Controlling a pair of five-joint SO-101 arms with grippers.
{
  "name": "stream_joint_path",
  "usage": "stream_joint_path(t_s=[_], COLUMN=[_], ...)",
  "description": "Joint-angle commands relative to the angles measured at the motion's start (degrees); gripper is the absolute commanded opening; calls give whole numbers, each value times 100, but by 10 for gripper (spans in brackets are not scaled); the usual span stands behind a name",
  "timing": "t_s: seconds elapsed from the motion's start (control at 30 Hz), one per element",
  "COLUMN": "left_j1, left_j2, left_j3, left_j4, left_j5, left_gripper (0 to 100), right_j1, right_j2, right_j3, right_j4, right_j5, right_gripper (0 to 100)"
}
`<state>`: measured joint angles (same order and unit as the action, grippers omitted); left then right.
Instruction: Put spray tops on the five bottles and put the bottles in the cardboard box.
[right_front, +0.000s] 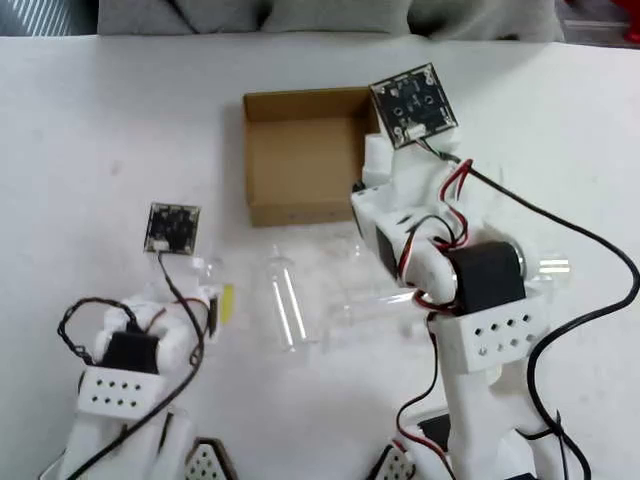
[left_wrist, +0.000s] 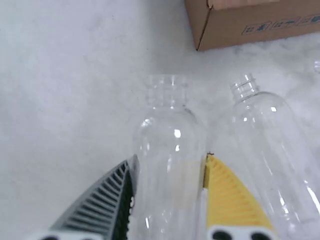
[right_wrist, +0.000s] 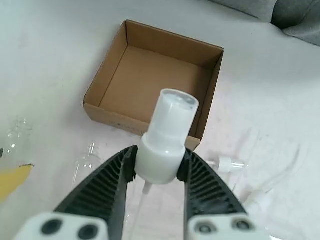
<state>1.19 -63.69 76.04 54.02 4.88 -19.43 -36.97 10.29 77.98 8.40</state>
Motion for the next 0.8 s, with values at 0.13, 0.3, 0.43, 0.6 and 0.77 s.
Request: stream_joint_path(t_s=[0.13,0.3,0.43,0.6,0.77], left_j1=[-75,-84,-84,-92,-286], left_j2=[2536,3996,4919,5631,5763], left_j3=[-1670,-2400,-2857,-3147,-3385], left_j4=[26,-9,-9,26,44], left_j5=[-53,-62,-62,-53,-53], left_gripper=[94,96,181,353,351], right_j1=[119,435,690,725,725], right_j2=[-198,-198,-198,-198,-198], right_j3=[-237,-220,0,299,316], right_j4=[418,611,567,558,558], right_j5=[35,53,88,88,88], right_gripper=[19,19,19,19,19])
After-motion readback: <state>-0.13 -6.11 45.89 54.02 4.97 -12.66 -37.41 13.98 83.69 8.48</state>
